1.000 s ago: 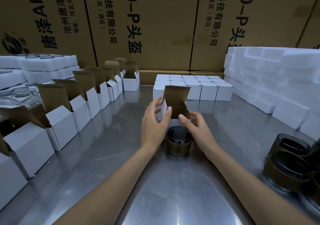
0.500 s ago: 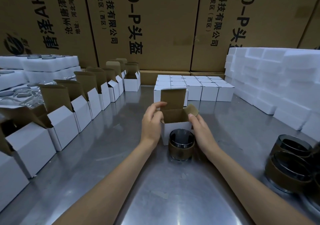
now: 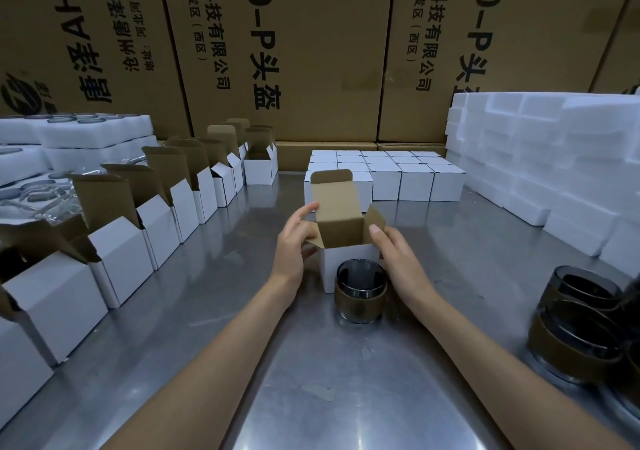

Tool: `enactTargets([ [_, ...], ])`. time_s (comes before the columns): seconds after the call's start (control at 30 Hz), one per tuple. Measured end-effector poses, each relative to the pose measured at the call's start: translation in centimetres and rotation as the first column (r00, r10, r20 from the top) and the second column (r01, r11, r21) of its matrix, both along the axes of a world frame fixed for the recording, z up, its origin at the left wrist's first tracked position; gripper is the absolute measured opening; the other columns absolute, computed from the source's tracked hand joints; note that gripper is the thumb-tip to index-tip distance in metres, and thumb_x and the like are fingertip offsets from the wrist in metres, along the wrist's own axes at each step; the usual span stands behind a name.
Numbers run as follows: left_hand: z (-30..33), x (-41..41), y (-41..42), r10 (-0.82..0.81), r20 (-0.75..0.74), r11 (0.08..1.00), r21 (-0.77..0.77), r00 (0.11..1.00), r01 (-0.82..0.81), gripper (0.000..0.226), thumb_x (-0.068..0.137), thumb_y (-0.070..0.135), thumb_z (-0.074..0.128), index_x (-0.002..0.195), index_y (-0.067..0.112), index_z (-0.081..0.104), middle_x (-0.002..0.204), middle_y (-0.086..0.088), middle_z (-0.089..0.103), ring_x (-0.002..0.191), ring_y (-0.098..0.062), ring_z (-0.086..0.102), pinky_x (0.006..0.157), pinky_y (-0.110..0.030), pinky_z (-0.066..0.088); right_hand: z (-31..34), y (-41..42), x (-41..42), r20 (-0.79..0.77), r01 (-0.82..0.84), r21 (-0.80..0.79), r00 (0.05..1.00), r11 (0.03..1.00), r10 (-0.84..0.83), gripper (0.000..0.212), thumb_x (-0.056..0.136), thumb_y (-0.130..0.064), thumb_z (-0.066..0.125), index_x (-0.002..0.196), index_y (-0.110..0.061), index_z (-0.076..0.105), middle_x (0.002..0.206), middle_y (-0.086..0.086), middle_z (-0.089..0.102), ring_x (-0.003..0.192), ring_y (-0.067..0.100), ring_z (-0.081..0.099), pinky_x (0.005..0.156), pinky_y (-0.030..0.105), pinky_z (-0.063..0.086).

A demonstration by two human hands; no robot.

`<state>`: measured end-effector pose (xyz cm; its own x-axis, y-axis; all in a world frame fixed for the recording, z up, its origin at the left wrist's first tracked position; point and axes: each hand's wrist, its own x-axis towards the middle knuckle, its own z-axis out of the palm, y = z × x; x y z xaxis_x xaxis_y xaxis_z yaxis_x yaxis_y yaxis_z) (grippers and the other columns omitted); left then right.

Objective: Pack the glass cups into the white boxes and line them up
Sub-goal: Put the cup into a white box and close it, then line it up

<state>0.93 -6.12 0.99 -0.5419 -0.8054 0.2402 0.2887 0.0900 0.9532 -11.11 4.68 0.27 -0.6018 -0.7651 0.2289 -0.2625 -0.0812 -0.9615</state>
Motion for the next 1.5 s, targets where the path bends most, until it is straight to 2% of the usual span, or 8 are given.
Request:
enactTargets([
  [0.2,0.0,0.0,0.1,0.009,-0.043,1.0,0.017,0.999,-0.009,0.049,0.071,0.034,0.048,0.117,0.026,0.063,0.104,0.002,0.065,0.096,-0.013,0.06,0.079,-0.025,0.047,1.2,1.4,0.5,-0.353,0.111,-0.18,0.92,0.977,-0.169,0.033,0.091,-0.051,0.048,0.113,-0.027,0.052,0.113,-0.016,0.042,0.115,0.006,0.041,0.09,0.014,0.032],
  [0.4,0.0,-0.1,0.3,0.017,-0.021,1.0,-0.011,1.0,-0.017,0.04,0.076,0.047,0.048,0.111,0.033,0.064,0.12,-0.001,0.064,0.117,-0.022,0.056,0.096,-0.038,0.042,3.0,3.1,2.1,-0.918,0.023,-0.261,0.303,0.965,-0.255,0.035,0.084,-0.048,0.052,0.065,-0.019,0.056,0.086,-0.006,0.056,0.092,0.015,0.042,0.077,0.03,0.038],
  [0.57,-0.2,-0.2,0.3,0.008,0.01,1.0,-0.018,1.0,-0.008,0.049,0.077,0.053,0.049,0.117,0.029,0.062,0.125,-0.003,0.063,0.119,-0.024,0.055,0.107,-0.047,0.038,2.0,2.1,3.2,-0.991,0.063,-0.115,0.061,0.991,-0.119,0.041,0.082,-0.051,0.049,0.053,-0.022,0.043,0.053,-0.008,0.047,0.06,0.015,0.038,0.062,0.03,0.035],
  [0.73,-0.1,-0.2,0.6,-0.01,0.065,0.989,-0.146,0.998,0.02,0.057,0.073,0.039,0.056,0.127,0.02,0.055,0.121,0.004,0.059,0.119,-0.016,0.053,0.1,-0.031,0.042,1.2,1.9,3.1,-0.978,0.031,-0.128,0.164,0.991,-0.131,0.039,0.078,-0.032,0.063,0.05,-0.022,0.037,0.044,-0.008,0.034,0.046,0.013,0.03,0.057,0.024,0.027],
  [0.87,0.0,-0.1,0.7,-0.004,0.079,0.98,-0.197,0.997,0.02,0.057,0.072,0.029,0.056,0.127,0.014,0.054,0.125,-0.012,0.058,0.118,-0.024,0.054,0.101,-0.037,0.043,2.0,2.2,3.4,-0.86,0.076,-0.435,0.261,0.897,-0.439,0.032,0.082,-0.026,0.058,0.054,-0.017,0.046,0.05,-0.004,0.041,0.053,0.014,0.032,0.06,0.027,0.027],
  [1.0,0.1,-0.2,1.1,0.013,0.128,0.95,-0.31,0.992,0.027,0.057,0.074,0.026,0.053,0.129,0.011,0.053,0.126,-0.016,0.057,0.105,-0.02,0.057,0.088,-0.026,0.05,2.5,2.3,3.2,-0.756,0.121,-0.613,0.199,0.781,-0.624,0.035,0.094,-0.032,0.05,0.064,-0.014,0.052,0.064,-0.004,0.056,0.074,0.016,0.046,0.075,0.032,0.028],
  [1.1,0.0,-0.2,1.6,-0.004,0.161,0.935,-0.348,0.987,0.06,0.057,0.076,0.024,0.054,0.131,0.009,0.051,0.123,-0.017,0.058,0.108,-0.028,0.058,0.096,-0.045,0.049,2.2,2.0,2.8,-0.735,0.196,-0.625,0.175,0.755,-0.655,0.037,0.096,-0.034,0.047,0.07,-0.012,0.059,0.075,-0.001,0.062,0.083,0.017,0.047,0.077,0.033,0.028],
  [1.5,0.0,-0.7,3.0,-0.012,0.205,0.923,-0.375,0.979,0.09,0.058,0.075,0.024,0.052,0.131,0.01,0.051,0.13,-0.01,0.056,0.12,-0.026,0.052,0.101,-0.049,0.043,1.4,1.1,1.9,-0.866,0.354,-0.463,0.016,0.813,-0.5,0.034,0.095,-0.034,0.044,0.066,-0.019,0.054,0.061,-0.006,0.052,0.064,0.021,0.051,0.07,0.034,0.023],
])
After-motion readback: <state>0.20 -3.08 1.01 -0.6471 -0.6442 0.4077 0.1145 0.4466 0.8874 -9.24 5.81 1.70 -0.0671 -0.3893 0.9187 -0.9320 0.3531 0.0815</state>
